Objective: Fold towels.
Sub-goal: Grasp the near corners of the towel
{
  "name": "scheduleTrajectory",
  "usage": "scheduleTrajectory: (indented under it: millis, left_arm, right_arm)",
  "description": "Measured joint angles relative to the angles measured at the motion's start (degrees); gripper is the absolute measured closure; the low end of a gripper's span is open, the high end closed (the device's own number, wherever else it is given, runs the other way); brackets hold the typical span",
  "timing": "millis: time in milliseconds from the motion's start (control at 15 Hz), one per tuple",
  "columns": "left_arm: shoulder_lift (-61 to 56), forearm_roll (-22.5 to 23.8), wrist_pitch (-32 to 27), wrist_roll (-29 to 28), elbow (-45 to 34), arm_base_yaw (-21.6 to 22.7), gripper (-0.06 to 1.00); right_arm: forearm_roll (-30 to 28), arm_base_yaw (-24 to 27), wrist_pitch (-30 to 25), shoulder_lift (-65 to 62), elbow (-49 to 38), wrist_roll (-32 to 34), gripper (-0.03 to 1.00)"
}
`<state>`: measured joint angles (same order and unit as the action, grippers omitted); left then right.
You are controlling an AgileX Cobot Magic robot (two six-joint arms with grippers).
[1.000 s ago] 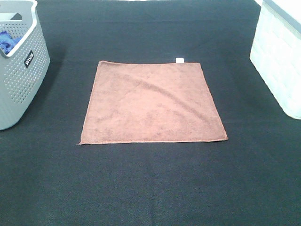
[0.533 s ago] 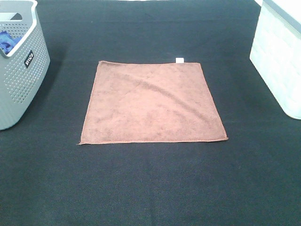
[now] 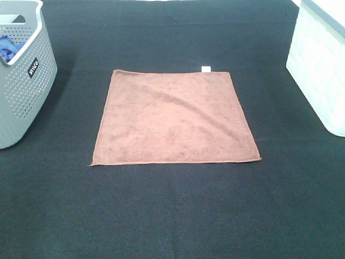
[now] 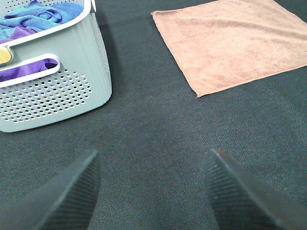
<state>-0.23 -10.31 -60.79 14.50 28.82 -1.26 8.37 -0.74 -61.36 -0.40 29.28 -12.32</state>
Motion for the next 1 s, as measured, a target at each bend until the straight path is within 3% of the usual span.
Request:
scheduleTrajectory:
  millis: [1000]
  left_arm:
    - [0.0,0.0,0.0,0.0,0.0,0.0,0.33]
  right_arm:
    - [0.0,0.0,0.0,0.0,0.0,0.0,0.2]
